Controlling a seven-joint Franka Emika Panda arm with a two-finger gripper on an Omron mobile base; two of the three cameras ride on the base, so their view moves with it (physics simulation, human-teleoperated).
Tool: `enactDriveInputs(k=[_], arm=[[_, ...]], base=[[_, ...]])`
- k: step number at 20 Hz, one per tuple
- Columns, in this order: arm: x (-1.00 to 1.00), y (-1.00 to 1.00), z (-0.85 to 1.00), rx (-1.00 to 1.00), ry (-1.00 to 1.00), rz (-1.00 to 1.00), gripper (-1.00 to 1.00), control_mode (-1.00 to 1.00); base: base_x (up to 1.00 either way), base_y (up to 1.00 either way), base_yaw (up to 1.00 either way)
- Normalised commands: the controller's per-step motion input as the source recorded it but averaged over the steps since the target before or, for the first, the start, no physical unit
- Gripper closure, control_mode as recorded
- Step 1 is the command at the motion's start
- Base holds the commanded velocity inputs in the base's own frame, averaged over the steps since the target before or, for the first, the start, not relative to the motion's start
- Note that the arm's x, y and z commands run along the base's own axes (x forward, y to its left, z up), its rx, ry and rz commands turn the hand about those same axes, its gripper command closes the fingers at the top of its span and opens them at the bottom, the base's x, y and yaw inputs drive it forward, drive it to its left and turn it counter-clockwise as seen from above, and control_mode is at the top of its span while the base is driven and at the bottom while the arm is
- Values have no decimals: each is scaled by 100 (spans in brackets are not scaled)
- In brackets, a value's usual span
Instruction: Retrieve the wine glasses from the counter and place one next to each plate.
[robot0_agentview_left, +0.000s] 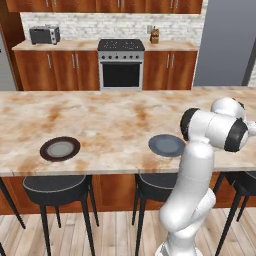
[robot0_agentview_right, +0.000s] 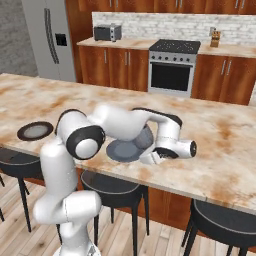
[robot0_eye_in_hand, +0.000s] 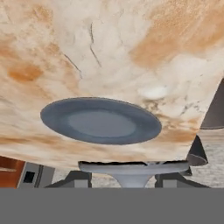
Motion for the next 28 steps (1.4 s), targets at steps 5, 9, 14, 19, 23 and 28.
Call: enactDriveInputs(k=[5, 9, 14, 19, 23, 28], arm=[[44, -13, -37, 0, 1, 0, 100, -100], [35, -30, -28, 0, 0, 0, 100, -100], [43, -25, -35, 0, 0, 0, 100, -100], [50, 0, -50, 0, 2, 0, 100, -100], [29, 0, -42, -3, 0, 0, 100, -100], [11, 1, -26, -3, 0, 0, -100, -100]], base=[[0, 0, 0], [0, 0, 0], [0, 0, 0], [0, 0, 0], [0, 0, 0], [0, 0, 0]])
